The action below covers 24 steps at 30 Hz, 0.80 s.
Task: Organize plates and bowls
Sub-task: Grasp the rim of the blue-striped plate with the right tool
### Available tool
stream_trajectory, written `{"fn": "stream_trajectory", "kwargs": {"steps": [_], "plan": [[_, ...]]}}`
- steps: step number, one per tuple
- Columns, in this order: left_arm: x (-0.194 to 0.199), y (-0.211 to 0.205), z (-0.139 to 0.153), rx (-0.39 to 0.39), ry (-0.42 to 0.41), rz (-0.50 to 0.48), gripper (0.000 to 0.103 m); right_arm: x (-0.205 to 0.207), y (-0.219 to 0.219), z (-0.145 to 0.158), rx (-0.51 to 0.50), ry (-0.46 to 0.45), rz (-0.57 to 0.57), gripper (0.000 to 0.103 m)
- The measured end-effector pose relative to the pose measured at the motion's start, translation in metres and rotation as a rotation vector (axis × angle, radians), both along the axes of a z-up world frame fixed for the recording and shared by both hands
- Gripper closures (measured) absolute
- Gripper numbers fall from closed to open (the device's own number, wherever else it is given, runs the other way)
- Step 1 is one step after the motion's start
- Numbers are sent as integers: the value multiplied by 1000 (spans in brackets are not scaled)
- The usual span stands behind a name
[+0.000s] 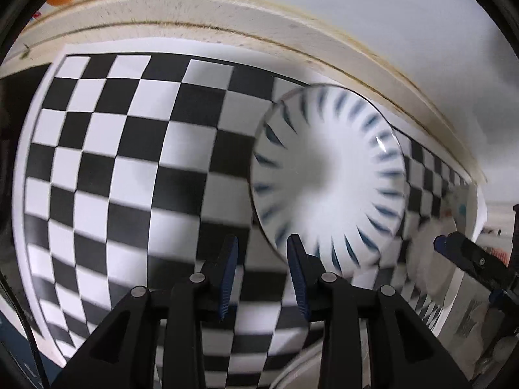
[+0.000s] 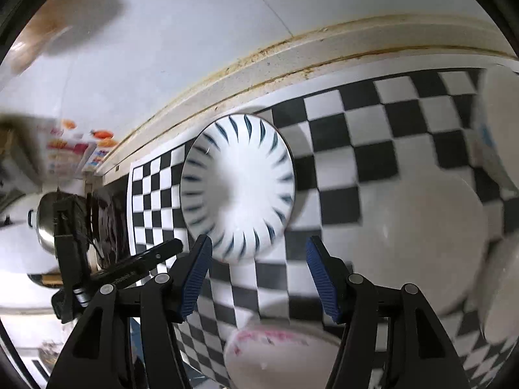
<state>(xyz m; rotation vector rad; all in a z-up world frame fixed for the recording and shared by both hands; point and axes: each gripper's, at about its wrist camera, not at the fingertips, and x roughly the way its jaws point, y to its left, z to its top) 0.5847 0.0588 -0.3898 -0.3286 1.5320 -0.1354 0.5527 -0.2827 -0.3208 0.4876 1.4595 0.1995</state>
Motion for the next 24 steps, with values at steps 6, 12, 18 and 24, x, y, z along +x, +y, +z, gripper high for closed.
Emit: {"fn": "stream_trajectory", "kwargs": {"steps": [6,12,18,24], "plan": [[35,13,-18,-14,30,13,74,41,5,-39,-83,58,7,40],[53,14,-29,-22,56,-20,74,62,6,-59,-103,97,8,40],[60,11,-29,-16,34,-65,74,69,9,-69,-114,115,34,41],[63,-2,-27,-15,4,-119,84,69,10,-82,-96,135,42,78]]}}
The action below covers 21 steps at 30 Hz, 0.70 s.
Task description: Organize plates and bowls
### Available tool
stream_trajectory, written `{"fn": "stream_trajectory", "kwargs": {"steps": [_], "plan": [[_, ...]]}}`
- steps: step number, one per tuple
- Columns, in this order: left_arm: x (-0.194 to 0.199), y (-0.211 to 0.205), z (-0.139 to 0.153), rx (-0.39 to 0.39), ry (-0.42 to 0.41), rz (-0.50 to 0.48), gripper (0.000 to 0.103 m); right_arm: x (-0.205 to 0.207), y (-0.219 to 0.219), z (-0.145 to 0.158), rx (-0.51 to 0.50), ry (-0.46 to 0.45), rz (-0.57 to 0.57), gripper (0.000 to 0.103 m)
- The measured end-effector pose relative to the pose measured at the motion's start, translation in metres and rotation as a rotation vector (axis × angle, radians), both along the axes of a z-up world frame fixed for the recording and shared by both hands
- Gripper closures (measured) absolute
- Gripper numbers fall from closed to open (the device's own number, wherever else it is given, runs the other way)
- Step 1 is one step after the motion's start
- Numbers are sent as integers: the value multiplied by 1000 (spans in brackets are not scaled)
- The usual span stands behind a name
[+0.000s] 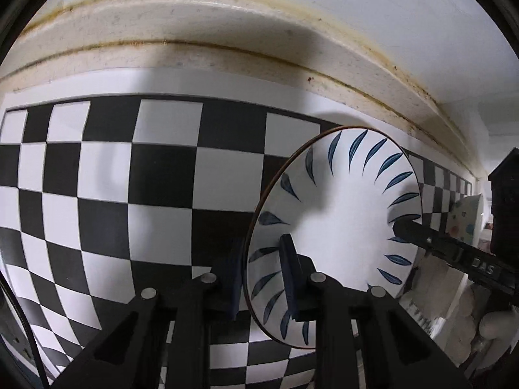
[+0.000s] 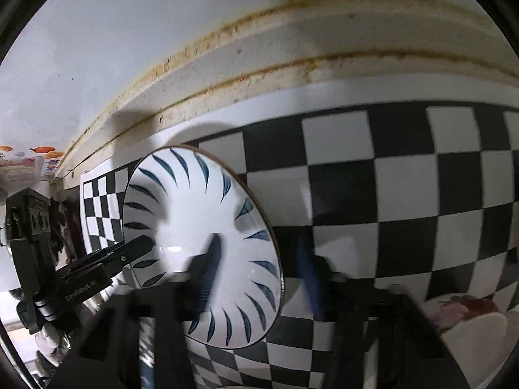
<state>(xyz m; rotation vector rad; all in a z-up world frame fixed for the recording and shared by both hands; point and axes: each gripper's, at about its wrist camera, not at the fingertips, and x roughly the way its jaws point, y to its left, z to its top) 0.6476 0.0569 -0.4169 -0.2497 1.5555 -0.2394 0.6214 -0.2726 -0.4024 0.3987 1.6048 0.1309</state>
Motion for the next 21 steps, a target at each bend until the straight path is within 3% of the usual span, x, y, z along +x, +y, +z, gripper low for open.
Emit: {"fn": "stream_trajectory", "kwargs": {"steps": [4,13,21], "plan": [[-2,-1,0,4,-28,-2,84,-5,-3,2,-19,-49,19,87],[-15,-21,7,59,-88,-26,84,-13,1,8,-25,-89,49,88],[-33,-22,29,52,-118,-32,85,-34,-2,28,18,-142,48,89]]}}
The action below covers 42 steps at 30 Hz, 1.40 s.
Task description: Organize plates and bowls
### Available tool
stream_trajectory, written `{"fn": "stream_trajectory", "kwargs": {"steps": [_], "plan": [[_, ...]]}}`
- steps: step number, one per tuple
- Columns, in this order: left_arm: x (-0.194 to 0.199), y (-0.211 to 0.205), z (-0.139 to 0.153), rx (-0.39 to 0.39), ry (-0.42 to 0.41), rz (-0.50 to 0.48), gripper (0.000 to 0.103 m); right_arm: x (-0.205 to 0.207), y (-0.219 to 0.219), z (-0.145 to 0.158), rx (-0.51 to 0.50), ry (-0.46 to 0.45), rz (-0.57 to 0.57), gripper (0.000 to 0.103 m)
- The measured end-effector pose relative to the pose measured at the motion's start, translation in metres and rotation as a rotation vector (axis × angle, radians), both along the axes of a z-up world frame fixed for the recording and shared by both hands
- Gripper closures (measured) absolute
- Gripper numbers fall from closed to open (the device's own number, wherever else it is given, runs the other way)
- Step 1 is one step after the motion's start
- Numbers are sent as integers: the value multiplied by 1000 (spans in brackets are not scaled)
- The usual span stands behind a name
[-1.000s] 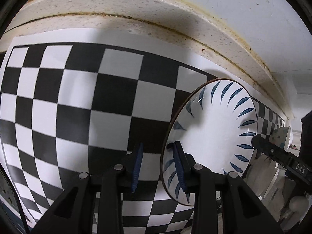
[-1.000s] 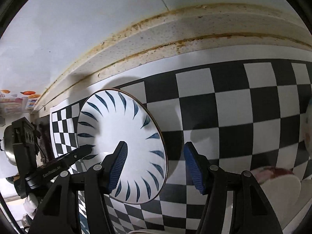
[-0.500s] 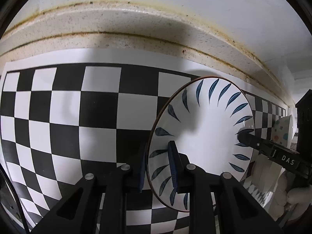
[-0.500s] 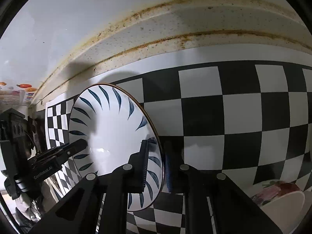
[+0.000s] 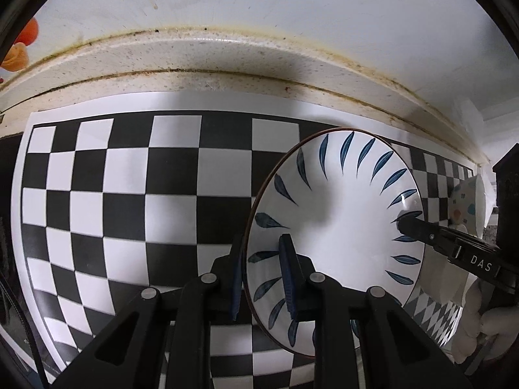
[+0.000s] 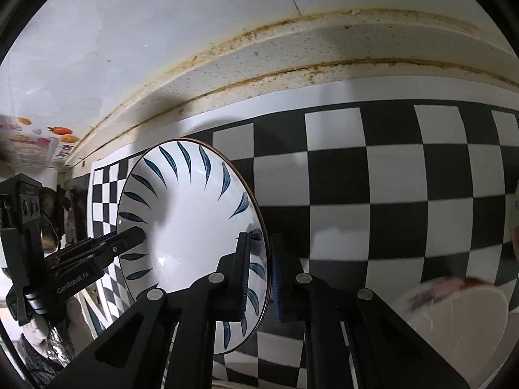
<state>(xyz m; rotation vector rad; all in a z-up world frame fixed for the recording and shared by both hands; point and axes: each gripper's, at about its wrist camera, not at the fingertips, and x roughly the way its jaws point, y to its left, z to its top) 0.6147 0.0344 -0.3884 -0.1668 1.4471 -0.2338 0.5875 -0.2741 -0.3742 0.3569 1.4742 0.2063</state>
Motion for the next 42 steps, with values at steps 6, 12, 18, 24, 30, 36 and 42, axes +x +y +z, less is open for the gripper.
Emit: {"fn": "stream_trajectory", "kwargs": {"steps": [6,12,18,24,30,36,42], "plan": [[-22,-1,30,7,-44,-22,85,-26,-3,25,30,-37,6,90],[-57,-14,54,13,-78,-63,85,-61,-9,53,40,-69,-5,90],[-94,-19,74,0,-105,-82,85,-106,-14,79,30,-92,0,90],[-132,-28,91,-21,-127,-99,85,-153,-27,97,40,-110,-14,90],[-160,-40,89,-24,-115,-125,85,-191,-40,100,37,-112,-22,90],[-185,-56,73,-22,-77,-150,85,-226,-55,88,31,-86,-30,90],[-204,-72,46,3,-21,-183,85,-249,-69,62,23,-29,-40,90]]}}
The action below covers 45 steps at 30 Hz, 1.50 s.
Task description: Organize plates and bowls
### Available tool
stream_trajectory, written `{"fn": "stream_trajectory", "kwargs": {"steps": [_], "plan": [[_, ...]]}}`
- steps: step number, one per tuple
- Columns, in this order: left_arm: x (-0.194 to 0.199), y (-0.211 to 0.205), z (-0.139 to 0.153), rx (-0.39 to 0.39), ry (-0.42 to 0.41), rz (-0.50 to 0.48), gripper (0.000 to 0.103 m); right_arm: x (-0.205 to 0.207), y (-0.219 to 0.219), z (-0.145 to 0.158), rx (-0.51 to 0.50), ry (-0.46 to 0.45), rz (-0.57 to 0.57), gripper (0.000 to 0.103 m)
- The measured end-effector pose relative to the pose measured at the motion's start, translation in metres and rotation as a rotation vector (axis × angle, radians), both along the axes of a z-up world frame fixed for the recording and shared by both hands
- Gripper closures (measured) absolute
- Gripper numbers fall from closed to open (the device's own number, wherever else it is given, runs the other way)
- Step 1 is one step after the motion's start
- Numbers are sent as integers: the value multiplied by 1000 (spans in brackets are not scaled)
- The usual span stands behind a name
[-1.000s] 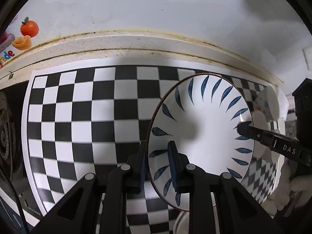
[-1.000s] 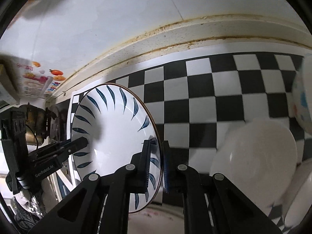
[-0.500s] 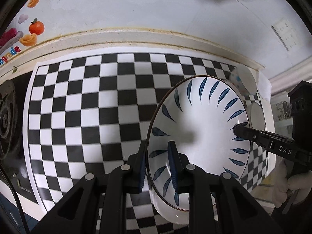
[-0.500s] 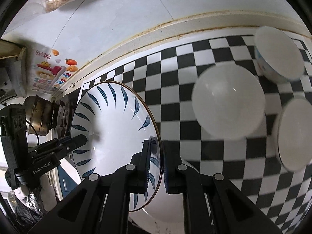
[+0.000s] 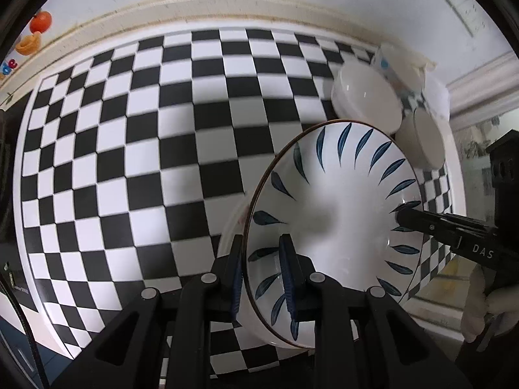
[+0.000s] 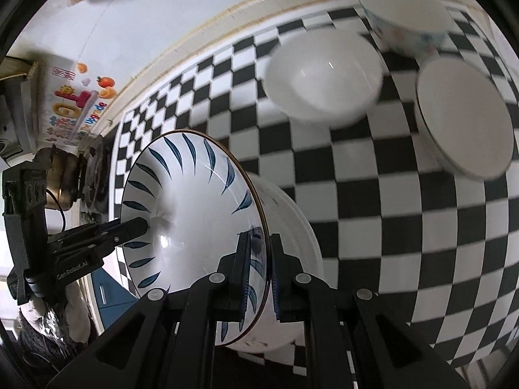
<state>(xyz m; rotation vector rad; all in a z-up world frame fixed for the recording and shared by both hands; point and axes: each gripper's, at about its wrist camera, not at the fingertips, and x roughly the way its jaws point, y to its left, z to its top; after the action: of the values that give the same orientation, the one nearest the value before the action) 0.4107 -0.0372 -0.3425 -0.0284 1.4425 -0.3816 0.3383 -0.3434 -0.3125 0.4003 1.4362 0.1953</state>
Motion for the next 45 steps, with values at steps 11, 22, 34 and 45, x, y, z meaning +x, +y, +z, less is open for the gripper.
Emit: {"fn": "stream_trajectory", "kwargs": {"steps": [11,22,34,45], "plan": [[-17,-10,-33,41,69,-13,84,-21,-6,-37,-12,70,0,90],[-21,-14,-48,76,87,1,84,-17,2,-46,-35,78,17,90],[-25,-19,-56,99,98,39,83,-15,11,-44,-87,89,35,89],[-26,-11,-47,113,94,87,83,-12,18,-38,-109,97,23,76]]}}
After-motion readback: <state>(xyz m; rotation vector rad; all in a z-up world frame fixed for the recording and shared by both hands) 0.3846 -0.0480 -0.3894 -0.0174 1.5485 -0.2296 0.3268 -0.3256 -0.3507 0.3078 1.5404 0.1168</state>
